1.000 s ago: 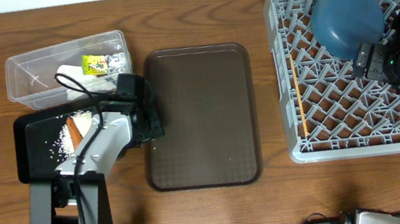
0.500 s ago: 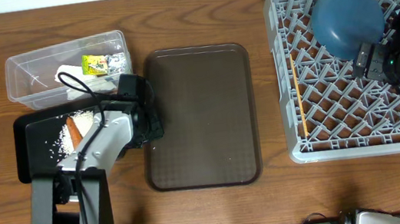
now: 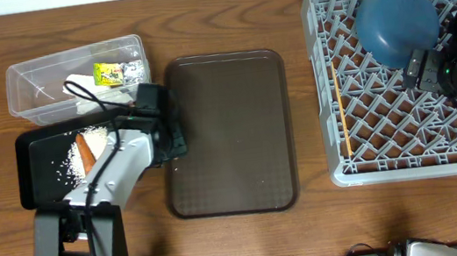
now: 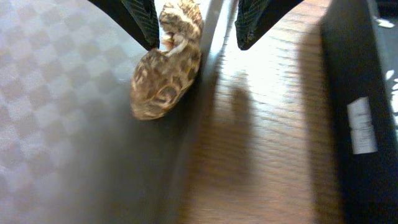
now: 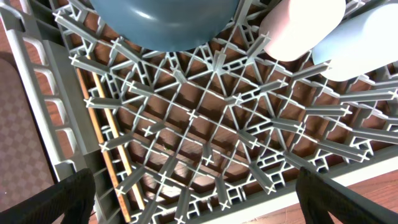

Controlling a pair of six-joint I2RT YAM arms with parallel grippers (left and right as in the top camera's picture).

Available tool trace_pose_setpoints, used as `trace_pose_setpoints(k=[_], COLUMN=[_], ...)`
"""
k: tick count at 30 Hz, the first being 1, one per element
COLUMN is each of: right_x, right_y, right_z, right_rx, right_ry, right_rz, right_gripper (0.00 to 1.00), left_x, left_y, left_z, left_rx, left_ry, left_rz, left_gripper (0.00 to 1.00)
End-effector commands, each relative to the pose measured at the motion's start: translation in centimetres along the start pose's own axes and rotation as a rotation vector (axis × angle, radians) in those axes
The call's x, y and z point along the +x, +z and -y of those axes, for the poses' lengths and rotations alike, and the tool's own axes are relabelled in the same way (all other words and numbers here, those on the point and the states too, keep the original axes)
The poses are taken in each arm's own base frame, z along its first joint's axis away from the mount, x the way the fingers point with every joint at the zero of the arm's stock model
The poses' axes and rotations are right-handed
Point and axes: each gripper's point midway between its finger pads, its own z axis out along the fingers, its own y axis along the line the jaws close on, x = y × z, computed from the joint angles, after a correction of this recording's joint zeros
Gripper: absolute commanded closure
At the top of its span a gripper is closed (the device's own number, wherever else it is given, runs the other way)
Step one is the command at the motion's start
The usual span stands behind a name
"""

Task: Sort waste into correct bins and load items into the dishwasher rack
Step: 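Reach the left gripper to the mushroom and grasp it, then carry the mushroom to the black tray and release it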

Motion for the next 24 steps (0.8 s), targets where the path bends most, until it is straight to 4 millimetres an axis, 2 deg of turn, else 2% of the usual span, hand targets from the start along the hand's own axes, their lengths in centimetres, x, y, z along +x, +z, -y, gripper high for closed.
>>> trace_pose_setpoints(k=[1, 9, 14, 18, 24], right_x=[-0.1, -0.1, -0.1, -0.1, -0.1], right_y=[0.2, 0.2, 0.2, 0.2, 0.2], right_z=[0.3, 0.3, 0.3, 0.3, 0.3], right_rx=[0.013, 0.013, 0.013, 0.013, 0.013], right_ry=[-0.008, -0.008, -0.008, -0.008, -0.008], right_rz=[-0.003, -0.004, -0.004, -0.004, -0.004], right_gripper=[0.04, 0.04, 0.04, 0.04, 0.04], left_x=[-0.2, 0.3, -0.2, -0.1, 0.6], left_y=[-0.6, -0.1, 0.1, 0.3, 1.4], left_z=[1.1, 1.3, 0.4, 0.3, 0.4], left_rx=[0.0, -0.008, -0.068, -0.071, -0.069], left_ry=[0.06, 0.074, 0.073, 0.074, 0.076], left_rz=[0.031, 0.013, 0.036, 0.03, -0.01], left_gripper=[0.59, 0.59, 0.59, 0.59, 0.58])
